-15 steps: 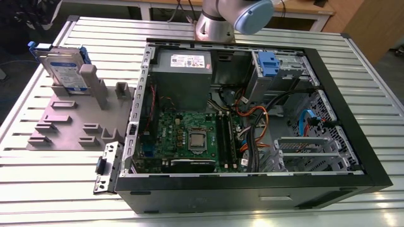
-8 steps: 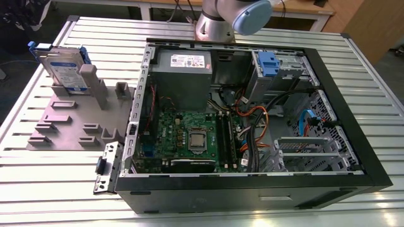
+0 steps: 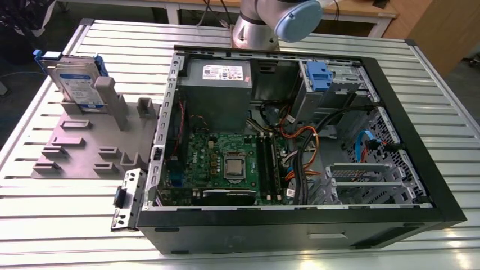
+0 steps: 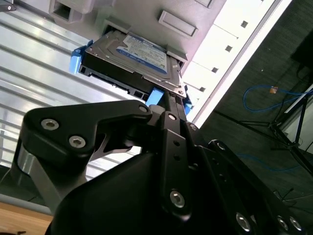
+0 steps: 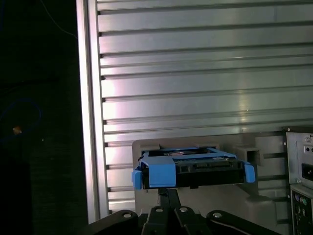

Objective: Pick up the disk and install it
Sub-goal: 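Pick up the disk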

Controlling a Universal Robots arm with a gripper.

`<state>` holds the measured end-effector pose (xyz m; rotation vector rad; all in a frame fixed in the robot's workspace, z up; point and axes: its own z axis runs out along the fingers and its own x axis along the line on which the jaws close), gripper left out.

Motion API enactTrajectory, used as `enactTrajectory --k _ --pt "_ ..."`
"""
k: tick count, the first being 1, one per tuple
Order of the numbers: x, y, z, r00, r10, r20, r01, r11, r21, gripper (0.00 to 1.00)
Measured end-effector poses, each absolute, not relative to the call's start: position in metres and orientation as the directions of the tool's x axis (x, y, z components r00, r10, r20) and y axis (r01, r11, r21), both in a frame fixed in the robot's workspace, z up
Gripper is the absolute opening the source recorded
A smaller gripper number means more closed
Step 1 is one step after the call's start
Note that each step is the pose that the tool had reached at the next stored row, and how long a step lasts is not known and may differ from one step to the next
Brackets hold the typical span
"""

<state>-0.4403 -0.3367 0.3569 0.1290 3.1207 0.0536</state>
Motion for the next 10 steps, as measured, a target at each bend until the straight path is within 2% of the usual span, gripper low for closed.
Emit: enactTrajectory --k 10 --pt "-0.4403 -0.3367 0.3567 -0.996 0.082 -0.016 0.081 0.996 0.035 0.11"
